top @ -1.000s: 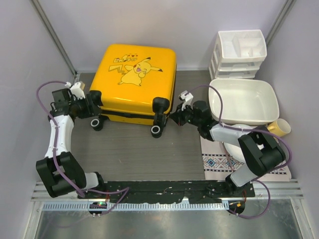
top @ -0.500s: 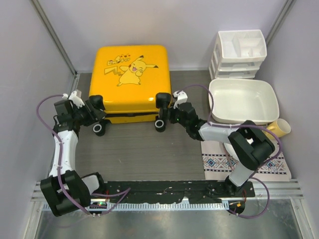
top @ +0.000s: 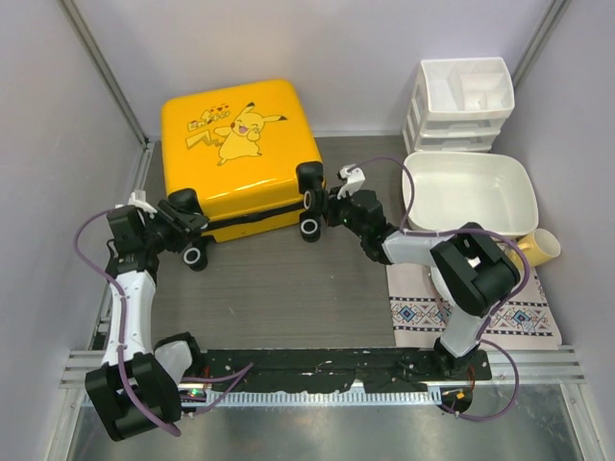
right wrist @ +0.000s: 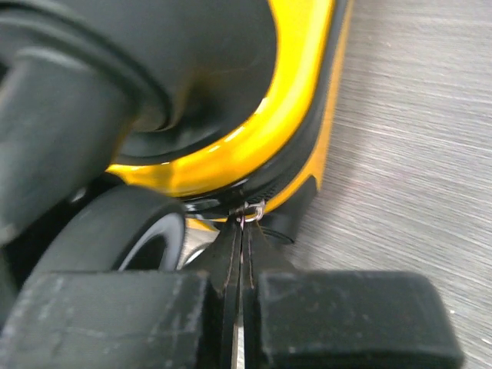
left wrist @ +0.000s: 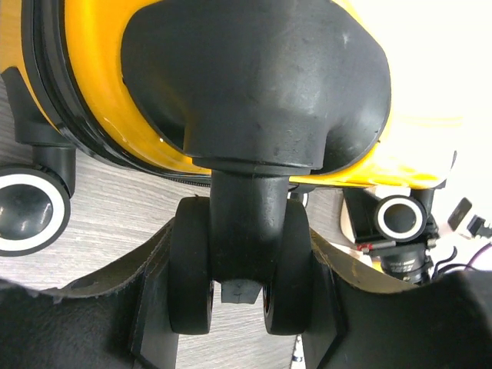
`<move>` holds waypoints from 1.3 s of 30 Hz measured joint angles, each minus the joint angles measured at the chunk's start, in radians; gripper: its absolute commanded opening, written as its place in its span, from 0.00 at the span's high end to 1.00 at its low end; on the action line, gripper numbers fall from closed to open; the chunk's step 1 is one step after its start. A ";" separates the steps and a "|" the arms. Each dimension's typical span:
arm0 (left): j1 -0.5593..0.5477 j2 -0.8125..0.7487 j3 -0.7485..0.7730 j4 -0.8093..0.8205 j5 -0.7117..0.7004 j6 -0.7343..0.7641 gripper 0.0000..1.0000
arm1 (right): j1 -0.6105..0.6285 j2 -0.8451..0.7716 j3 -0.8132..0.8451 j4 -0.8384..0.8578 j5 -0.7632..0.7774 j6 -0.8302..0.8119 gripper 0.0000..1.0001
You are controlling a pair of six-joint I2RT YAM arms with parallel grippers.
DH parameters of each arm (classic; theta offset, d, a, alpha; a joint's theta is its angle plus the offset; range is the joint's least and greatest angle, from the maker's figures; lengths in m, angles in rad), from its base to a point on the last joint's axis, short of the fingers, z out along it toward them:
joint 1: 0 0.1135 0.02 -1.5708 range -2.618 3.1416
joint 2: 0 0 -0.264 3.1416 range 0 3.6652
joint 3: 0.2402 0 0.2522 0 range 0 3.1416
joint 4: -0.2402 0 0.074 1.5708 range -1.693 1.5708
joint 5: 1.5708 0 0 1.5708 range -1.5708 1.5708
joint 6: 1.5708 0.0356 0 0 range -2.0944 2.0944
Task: Open, take out, and arrange the luggage
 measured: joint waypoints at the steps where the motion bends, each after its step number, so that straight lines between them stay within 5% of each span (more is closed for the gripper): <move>1: 0.000 -0.006 0.000 -0.009 0.000 -0.014 1.00 | 0.003 -0.018 -0.030 0.027 -0.018 0.000 0.99; 7: 0.000 -0.007 0.008 -0.047 0.006 -0.021 1.00 | 0.034 -0.057 -0.156 0.192 -0.019 -0.050 0.99; 16: -0.001 0.056 0.041 -0.061 0.020 -0.034 1.00 | 0.150 0.030 -0.161 0.374 0.230 -0.220 0.99; 24: -0.001 0.051 0.023 -0.034 0.039 -0.063 1.00 | 0.221 0.090 -0.198 0.520 0.187 -0.389 0.99; 39: -0.021 -0.008 -0.030 0.039 -0.008 -0.096 1.00 | 0.366 0.189 0.004 0.420 0.303 -0.367 0.99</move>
